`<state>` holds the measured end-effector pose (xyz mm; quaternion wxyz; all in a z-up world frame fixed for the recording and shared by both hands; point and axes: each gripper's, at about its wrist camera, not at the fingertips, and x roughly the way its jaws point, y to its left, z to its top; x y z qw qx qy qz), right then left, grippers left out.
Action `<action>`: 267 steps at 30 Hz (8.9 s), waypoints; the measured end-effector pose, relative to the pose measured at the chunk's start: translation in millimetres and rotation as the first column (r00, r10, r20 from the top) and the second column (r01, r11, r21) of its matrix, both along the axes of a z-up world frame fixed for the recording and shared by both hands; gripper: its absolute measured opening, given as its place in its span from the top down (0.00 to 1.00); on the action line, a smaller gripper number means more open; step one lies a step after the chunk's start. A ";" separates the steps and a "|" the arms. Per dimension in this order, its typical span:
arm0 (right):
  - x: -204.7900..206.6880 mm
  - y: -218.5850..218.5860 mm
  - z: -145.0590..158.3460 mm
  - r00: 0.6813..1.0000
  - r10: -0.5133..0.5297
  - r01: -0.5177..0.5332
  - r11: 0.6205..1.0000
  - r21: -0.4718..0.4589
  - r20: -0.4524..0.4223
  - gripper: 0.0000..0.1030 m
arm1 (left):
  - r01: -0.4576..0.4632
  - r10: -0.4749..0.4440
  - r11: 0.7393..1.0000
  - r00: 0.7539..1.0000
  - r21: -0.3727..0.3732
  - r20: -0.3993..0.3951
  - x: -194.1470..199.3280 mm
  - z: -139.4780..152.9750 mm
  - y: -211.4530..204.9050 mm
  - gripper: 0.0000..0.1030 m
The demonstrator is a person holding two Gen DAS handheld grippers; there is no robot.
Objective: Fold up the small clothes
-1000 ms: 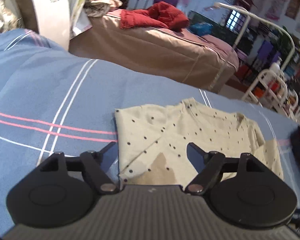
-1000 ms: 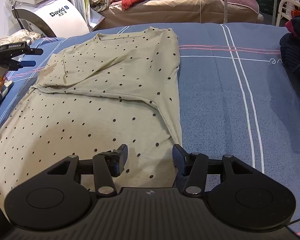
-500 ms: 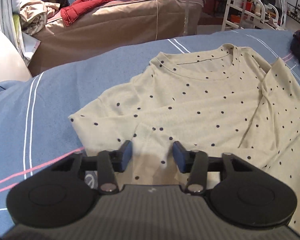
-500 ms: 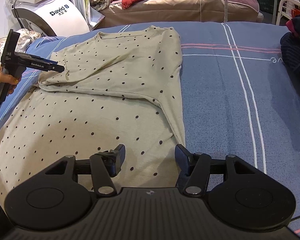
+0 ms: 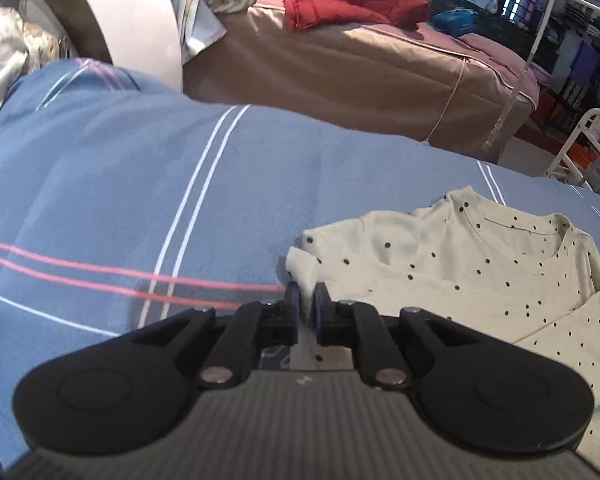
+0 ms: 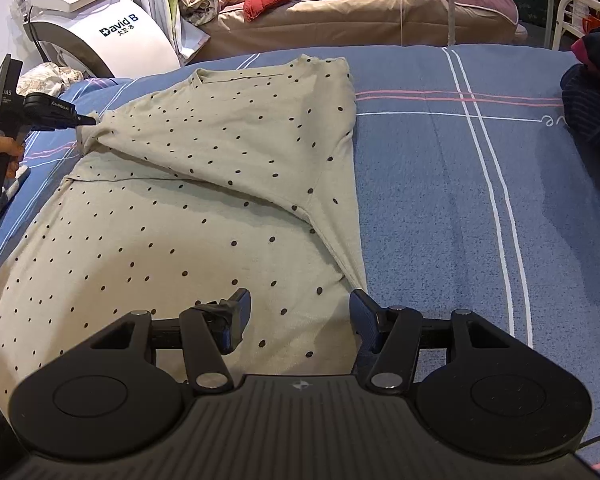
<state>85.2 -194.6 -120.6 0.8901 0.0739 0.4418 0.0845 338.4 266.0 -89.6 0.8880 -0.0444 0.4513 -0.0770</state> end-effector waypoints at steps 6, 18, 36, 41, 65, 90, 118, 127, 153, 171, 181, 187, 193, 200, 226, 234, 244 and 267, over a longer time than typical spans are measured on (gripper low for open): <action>-0.9 1.7 3.8 1.000 0.013 -0.012 0.999 -0.031 0.021 0.10 | 0.004 -0.004 1.000 1.000 -0.004 0.030 -18.6 1.5 6.9 0.07; 7.7 3.5 8.7 0.996 0.028 -0.017 0.993 -0.115 0.088 0.10 | 0.071 -0.071 0.997 0.997 0.041 0.012 -54.4 -28.8 0.8 0.17; 49.6 23.3 -11.1 0.987 0.136 -0.094 0.920 -0.381 0.084 0.64 | 0.150 -0.136 0.958 0.988 0.245 -0.074 -98.9 -5.3 -11.5 0.38; 43.6 7.1 2.2 0.989 0.110 -0.087 0.971 -0.224 0.095 0.39 | 0.098 -0.089 0.968 0.995 0.231 -0.046 -102.1 1.0 -0.8 0.25; 167.1 -117.4 -36.6 0.916 -0.355 0.378 0.604 0.702 -0.187 0.94 | 0.244 -0.241 0.968 0.969 0.061 -0.047 -132.4 -21.3 -96.5 0.08; 104.4 -9.8 10.2 0.966 0.182 -0.169 0.982 -0.084 0.185 0.60 | 0.055 -0.090 0.904 0.994 0.425 0.064 -108.3 -26.8 -56.7 0.04; -135.0 13.9 24.4 0.975 0.181 -0.171 0.982 -0.085 0.127 0.13 | 0.003 -0.002 1.000 0.999 -0.006 0.054 -360.2 -3.1 78.2 0.00; -178.4 14.4 14.1 0.986 0.145 -0.138 0.987 -0.086 0.082 0.18 | 0.065 -0.065 0.998 0.995 0.008 0.070 -405.6 -22.8 66.7 0.12; -189.7 8.9 -19.6 0.975 0.170 -0.147 0.977 0.153 -0.144 0.89 | 0.096 -0.095 0.994 0.995 -0.060 0.021 -411.3 -29.6 63.7 0.93; 7.1 -64.1 46.3 0.999 -0.044 0.045 0.905 0.423 -0.013 0.90 | 0.081 -0.065 0.989 0.990 -0.124 0.125 -183.2 44.7 8.9 0.94; 166.6 -115.6 37.5 0.973 -0.231 0.224 0.915 0.336 -0.020 0.90 | 0.036 -0.030 0.998 0.991 -0.042 0.134 26.5 40.8 -58.0 0.94; 198.9 -118.0 7.6 0.965 -0.255 0.264 0.923 0.281 -0.068 0.90 | -0.010 0.010 1.000 0.998 -0.010 0.058 76.5 -0.3 -71.8 0.89; 201.8 -120.9 11.2 0.941 -0.335 0.320 0.929 0.188 0.056 0.66 | -0.103 0.084 0.989 0.983 0.110 0.163 84.7 -1.6 -63.7 0.14; 171.9 -71.9 35.0 0.975 -0.012 0.006 1.000 0.028 0.222 0.71 | 0.129 -0.173 0.975 0.952 0.183 0.252 30.5 25.0 -105.5 0.22; 254.1 -1.6 -6.2 0.991 0.010 0.004 0.994 -0.108 0.131 0.81 | 0.061 -0.160 0.898 0.968 0.437 0.193 65.8 -34.6 -198.1 0.02; 238.5 -24.4 15.8 0.983 -0.077 0.083 0.996 -0.032 0.164 0.64 | -0.147 -0.032 0.828 0.951 0.541 0.307 83.5 -16.2 -192.5 0.00; 179.7 -89.1 15.1 0.996 -0.085 0.082 0.978 0.191 0.009 0.13 | 0.405 -0.424 0.905 0.881 0.127 0.212 -89.6 26.0 -255.3 0.02; 165.5 -88.7 -15.8 0.994 -0.091 0.108 0.904 0.414 -0.061 0.58 | 0.505 -0.509 0.861 0.857 0.064 0.076 -152.2 -28.4 -362.3 0.86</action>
